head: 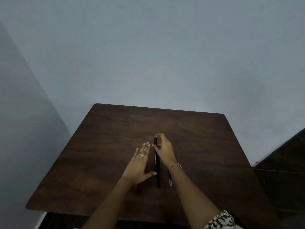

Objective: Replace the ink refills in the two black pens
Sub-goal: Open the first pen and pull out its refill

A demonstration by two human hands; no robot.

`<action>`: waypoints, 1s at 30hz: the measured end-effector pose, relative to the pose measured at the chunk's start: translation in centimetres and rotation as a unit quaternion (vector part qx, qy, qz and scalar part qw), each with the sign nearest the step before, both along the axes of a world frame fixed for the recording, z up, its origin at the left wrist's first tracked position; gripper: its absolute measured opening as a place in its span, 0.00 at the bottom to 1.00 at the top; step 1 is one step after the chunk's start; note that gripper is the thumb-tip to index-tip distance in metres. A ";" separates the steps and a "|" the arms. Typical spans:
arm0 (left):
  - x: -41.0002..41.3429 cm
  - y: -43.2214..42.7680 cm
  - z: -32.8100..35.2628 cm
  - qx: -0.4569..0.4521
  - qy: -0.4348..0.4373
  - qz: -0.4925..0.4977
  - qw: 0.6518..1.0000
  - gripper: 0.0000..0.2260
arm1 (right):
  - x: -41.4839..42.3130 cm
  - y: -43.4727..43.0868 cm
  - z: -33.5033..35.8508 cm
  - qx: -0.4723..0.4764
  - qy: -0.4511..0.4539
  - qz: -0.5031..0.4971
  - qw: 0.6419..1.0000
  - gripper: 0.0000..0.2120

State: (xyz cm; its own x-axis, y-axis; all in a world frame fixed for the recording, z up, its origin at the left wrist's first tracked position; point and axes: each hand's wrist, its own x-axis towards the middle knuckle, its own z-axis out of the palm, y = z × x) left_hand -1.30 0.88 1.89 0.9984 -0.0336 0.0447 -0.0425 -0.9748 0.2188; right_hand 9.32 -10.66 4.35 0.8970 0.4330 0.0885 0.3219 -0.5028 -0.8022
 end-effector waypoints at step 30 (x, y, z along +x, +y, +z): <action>15.1 -0.4 1.0 -0.682 -0.216 0.143 0.684 0.06 | 7.4 -0.8 -2.8 0.327 -0.071 0.039 0.941 0.27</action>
State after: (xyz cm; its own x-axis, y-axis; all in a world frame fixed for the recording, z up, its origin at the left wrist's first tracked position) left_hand 13.76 0.43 2.87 0.8393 0.5272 0.1329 -0.2402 0.1404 0.9605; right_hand 16.72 -11.46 1.52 0.8235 0.3088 0.4760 0.4646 0.1147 -0.8781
